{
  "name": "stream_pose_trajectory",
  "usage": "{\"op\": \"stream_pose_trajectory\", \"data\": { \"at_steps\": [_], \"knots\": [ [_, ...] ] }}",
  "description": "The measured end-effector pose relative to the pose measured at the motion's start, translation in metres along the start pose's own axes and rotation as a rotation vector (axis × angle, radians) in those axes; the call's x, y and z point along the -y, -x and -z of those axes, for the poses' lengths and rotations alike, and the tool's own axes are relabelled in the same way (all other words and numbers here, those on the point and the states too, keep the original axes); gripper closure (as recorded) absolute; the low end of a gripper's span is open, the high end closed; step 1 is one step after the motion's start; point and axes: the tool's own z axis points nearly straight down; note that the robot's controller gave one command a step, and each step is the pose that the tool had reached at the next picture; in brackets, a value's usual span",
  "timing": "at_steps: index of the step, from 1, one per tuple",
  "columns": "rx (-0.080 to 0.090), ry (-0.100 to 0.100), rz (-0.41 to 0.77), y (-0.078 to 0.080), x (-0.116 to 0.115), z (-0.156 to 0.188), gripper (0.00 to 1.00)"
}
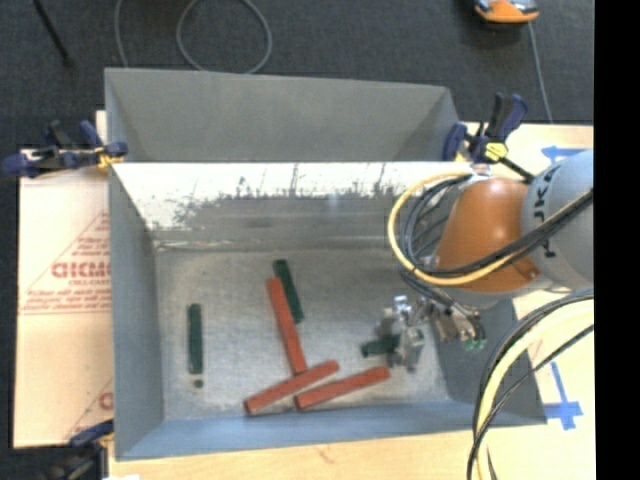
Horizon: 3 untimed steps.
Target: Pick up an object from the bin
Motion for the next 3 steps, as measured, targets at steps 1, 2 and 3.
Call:
{"op": "stream_pose_trajectory", "data": {
  "at_steps": [1, 2, 3],
  "knots": [
    [0.008, -0.003, -0.010, 0.046, 0.023, 0.135, 1.00],
    [0.001, 0.001, 0.151, 0.082, 0.043, 0.121, 1.00],
    [0.007, -0.002, 0.161, 0.091, 0.033, 0.191, 1.00]
  ]
}}
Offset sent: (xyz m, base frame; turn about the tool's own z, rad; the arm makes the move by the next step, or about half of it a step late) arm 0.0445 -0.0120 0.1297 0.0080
